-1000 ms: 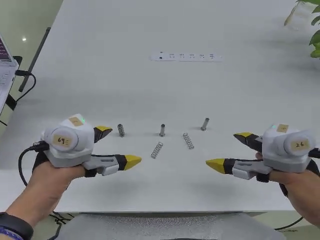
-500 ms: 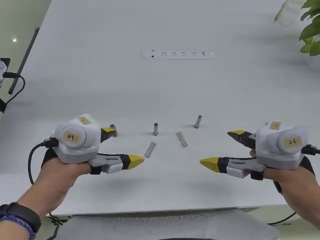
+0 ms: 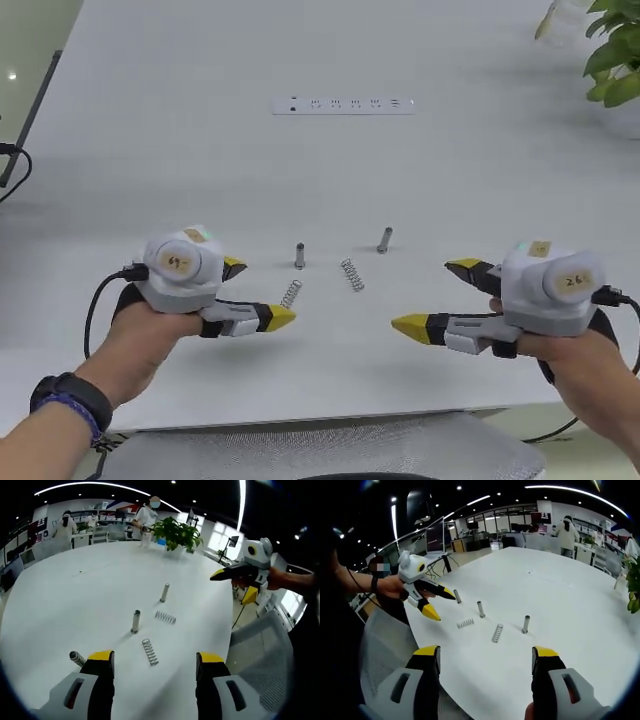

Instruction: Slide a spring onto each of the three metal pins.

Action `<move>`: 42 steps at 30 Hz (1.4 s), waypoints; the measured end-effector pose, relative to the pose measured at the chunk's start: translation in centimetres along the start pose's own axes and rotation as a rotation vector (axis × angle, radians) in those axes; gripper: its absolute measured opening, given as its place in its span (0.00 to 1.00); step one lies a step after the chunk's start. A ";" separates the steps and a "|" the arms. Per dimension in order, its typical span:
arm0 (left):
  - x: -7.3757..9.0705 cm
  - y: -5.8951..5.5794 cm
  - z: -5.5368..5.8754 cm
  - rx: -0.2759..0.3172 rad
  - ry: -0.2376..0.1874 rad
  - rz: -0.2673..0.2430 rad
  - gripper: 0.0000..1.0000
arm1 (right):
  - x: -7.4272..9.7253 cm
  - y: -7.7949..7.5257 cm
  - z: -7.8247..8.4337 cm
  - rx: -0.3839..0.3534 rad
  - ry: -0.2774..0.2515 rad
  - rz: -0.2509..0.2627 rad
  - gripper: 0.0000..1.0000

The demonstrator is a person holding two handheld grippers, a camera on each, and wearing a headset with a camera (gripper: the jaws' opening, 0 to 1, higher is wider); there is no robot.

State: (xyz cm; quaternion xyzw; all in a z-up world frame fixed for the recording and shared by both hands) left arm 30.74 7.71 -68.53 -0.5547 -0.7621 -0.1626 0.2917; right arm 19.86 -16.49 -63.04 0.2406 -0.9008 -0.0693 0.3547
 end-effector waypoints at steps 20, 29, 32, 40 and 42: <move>-3.9 -0.3 2.0 0.023 0.052 -0.001 0.34 | 0.7 -0.4 0.6 -0.018 0.008 0.014 0.72; -5.0 -0.5 2.4 0.020 0.070 -0.011 0.22 | 0.7 -0.3 0.6 -0.025 0.010 0.014 0.72; -5.1 -0.6 2.4 0.029 0.059 -0.015 0.16 | 0.7 -0.2 0.6 -0.026 0.009 0.009 0.71; -5.4 -0.4 2.7 -0.004 0.077 -0.053 0.05 | 0.6 -0.2 0.5 -0.025 0.009 0.008 0.72; -5.4 -0.4 2.7 0.006 0.082 -0.055 0.03 | 0.6 -0.2 0.5 -0.024 0.009 0.008 0.72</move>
Point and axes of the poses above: the centre of the closed fingertips' face, and the gripper's own axes: x roughly backward along the fingers, y roughly to its left, z roughly out of its underside, the point moved 7 cm from there along x, roughly backward along the fingers, and after that the axes turned 10 degrees about -x, right-handed, at the moved point
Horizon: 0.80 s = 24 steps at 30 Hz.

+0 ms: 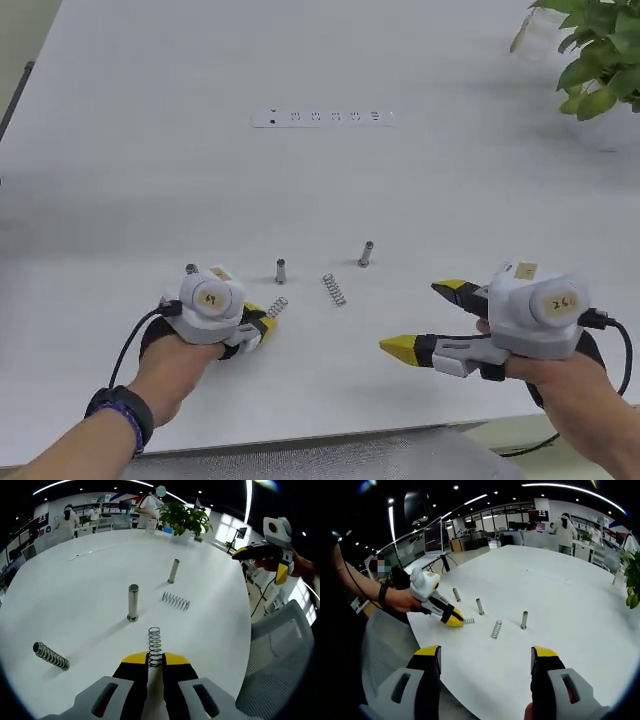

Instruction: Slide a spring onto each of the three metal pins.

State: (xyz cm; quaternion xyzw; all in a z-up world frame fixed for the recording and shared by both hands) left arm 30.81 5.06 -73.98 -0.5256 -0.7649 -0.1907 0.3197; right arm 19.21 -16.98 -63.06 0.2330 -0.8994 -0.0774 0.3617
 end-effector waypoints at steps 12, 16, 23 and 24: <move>0.8 -1.2 0.3 -0.010 0.021 0.038 0.03 | 0.3 0.1 0.4 0.000 0.008 0.002 0.75; 1.5 -1.7 0.6 -0.005 0.018 0.048 0.03 | 0.4 0.1 0.6 -0.005 0.009 0.005 0.75; 2.6 -2.1 0.7 0.003 0.007 0.051 0.02 | 0.4 0.2 0.8 -0.007 0.010 0.001 0.75; 2.9 -2.1 0.7 0.006 0.005 0.048 0.03 | 0.4 0.2 0.8 -0.006 0.009 0.001 0.75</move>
Point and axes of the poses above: the centre of the closed fingertips' face, and the gripper's own axes: x roughly backward along the fingers, y roughly to its left, z roughly out of its underside, the point moved 7 cm from there along x, roughly backward along the fingers, and after that the axes turned 10 degrees about -x, right-handed, at the moved point
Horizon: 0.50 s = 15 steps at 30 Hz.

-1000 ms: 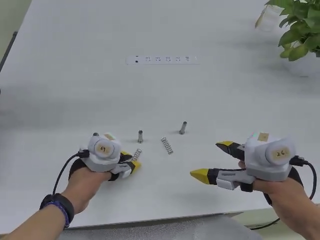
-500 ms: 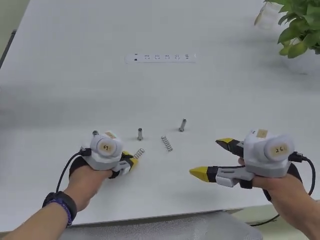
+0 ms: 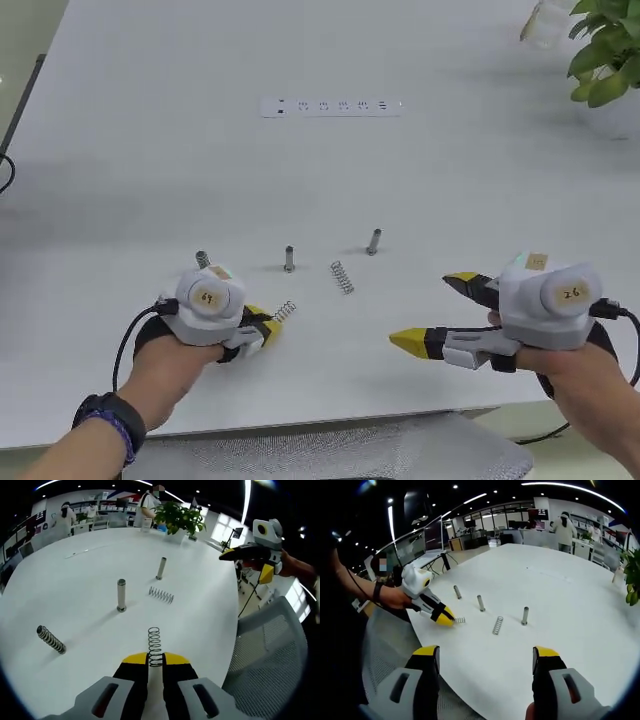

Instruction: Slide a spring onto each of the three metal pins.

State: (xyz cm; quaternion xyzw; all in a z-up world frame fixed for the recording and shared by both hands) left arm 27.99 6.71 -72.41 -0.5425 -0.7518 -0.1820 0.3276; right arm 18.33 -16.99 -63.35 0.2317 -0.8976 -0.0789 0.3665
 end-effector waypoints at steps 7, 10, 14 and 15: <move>1.6 0.8 -0.4 0.033 -0.040 -0.019 0.03 | 0.1 0.1 -0.2 0.006 -0.004 -0.005 0.75; 2.0 0.7 -0.6 0.028 -0.044 -0.020 0.03 | 0.0 0.1 -0.2 0.010 -0.001 -0.007 0.75; 2.7 0.6 -0.6 0.022 -0.052 -0.020 0.02 | 0.0 0.3 -0.3 0.013 -0.001 -0.012 0.74; 3.0 0.5 -0.6 0.016 -0.055 -0.020 0.02 | 0.0 0.4 -0.3 0.015 0.000 -0.014 0.74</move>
Point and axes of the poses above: the centre of the closed fingertips' face, and the gripper's own axes: x roughly backward along the fingers, y roughly to its left, z roughly out of its underside, the point moved 7 cm from there along x, roughly backward along the fingers, and after that the axes turned 10 degrees about -x, right-handed, at the moved point
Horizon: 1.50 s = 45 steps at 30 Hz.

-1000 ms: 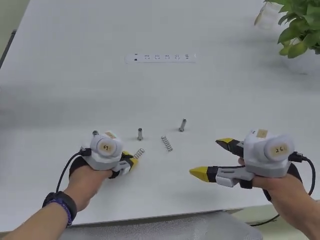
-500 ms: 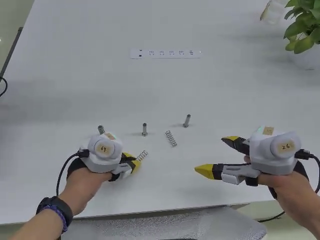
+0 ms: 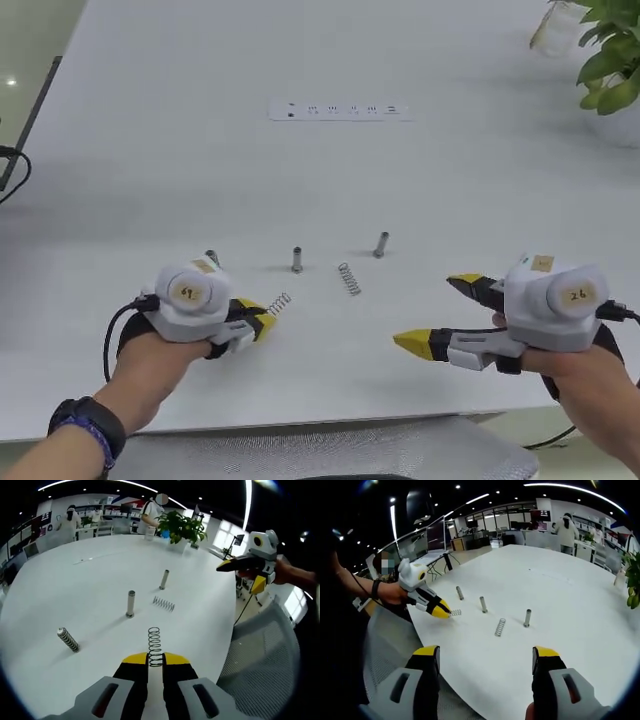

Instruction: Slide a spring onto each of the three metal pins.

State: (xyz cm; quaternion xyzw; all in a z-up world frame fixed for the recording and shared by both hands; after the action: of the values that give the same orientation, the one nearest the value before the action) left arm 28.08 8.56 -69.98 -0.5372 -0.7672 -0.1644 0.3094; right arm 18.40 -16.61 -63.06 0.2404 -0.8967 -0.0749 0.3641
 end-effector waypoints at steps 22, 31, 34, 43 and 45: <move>3.3 -0.6 -1.9 -0.103 -0.042 0.018 0.02 | -1.3 1.7 -0.9 0.036 0.011 -0.059 0.72; 4.1 -0.8 -3.0 -0.142 -0.061 0.019 0.02 | -2.1 2.3 -1.6 0.047 0.005 -0.095 0.69; 4.2 -0.9 -3.4 -0.153 -0.065 0.022 0.02 | -2.3 2.5 -1.8 0.052 0.002 -0.110 0.68; 4.6 -1.4 -4.6 -0.195 -0.082 0.037 0.02 | -3.2 3.3 -2.4 0.071 0.007 -0.160 0.63; 4.6 -1.6 -5.0 -0.208 -0.085 0.044 0.02 | -3.4 3.5 -2.6 0.080 0.007 -0.165 0.63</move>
State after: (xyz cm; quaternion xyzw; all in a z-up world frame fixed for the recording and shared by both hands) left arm 27.01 8.37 -63.15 -0.5897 -0.7464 -0.2134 0.2227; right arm 20.98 -11.85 -62.18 0.3282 -0.8748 -0.0680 0.3497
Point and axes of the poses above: the centre of the closed fingertips' face, and the gripper's own axes: x roughly backward along the fingers, y roughly to its left, z roughly out of its underside, the point moved 7 cm from there along x, roughly backward along the fingers, and after that the axes turned 10 degrees about -x, right-handed, at the moved point
